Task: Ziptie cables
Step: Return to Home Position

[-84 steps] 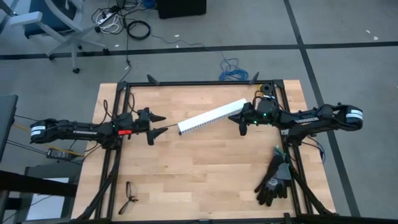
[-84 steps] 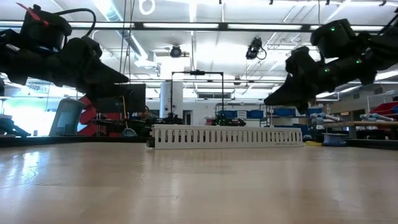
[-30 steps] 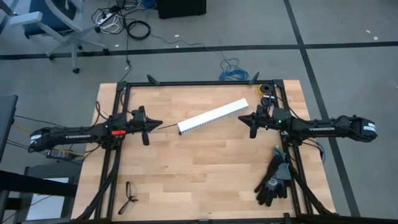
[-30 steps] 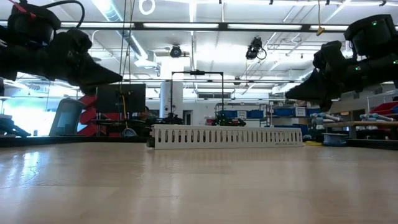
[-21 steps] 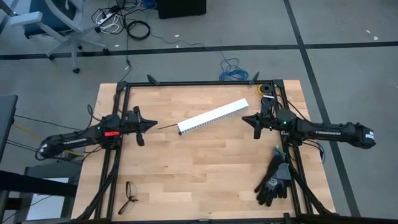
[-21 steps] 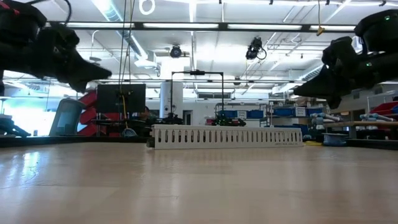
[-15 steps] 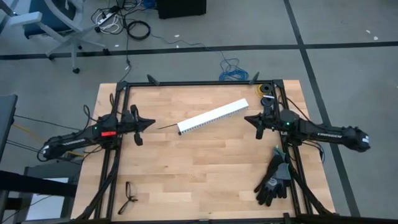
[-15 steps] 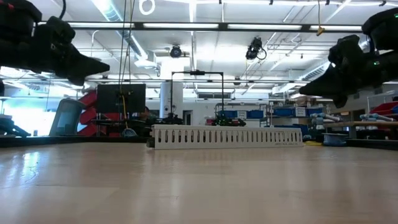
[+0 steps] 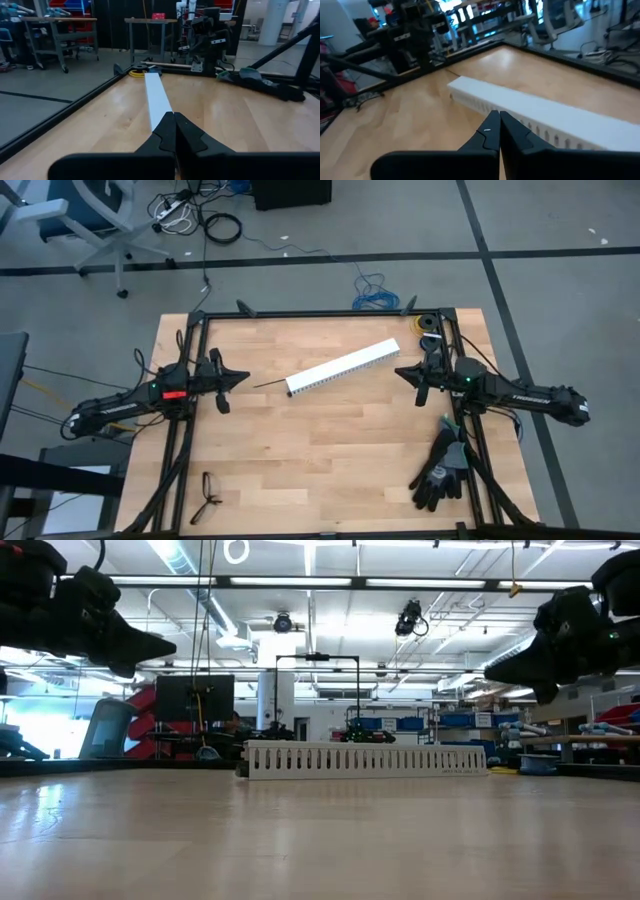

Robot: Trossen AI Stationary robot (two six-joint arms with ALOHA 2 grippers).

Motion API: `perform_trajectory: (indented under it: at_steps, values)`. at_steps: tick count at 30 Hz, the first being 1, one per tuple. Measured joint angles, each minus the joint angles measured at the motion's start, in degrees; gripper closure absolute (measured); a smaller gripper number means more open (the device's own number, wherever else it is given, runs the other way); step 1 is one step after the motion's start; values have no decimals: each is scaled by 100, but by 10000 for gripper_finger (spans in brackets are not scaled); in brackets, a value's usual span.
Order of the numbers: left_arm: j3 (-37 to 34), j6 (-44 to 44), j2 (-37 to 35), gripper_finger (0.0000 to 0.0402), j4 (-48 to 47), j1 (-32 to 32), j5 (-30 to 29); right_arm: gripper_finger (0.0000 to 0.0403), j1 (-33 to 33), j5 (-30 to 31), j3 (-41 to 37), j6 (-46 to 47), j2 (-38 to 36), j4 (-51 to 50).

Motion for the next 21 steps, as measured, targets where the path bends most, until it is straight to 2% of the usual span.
perform_trajectory:
  at_steps: [9,21]
  values:
    - [-4,-21,0,400,25,-1,210,403,3,-257,0,37,18,-48]
    - [-4,-274,0,391,3,-1,66,403,3,-253,0,36,20,-52]
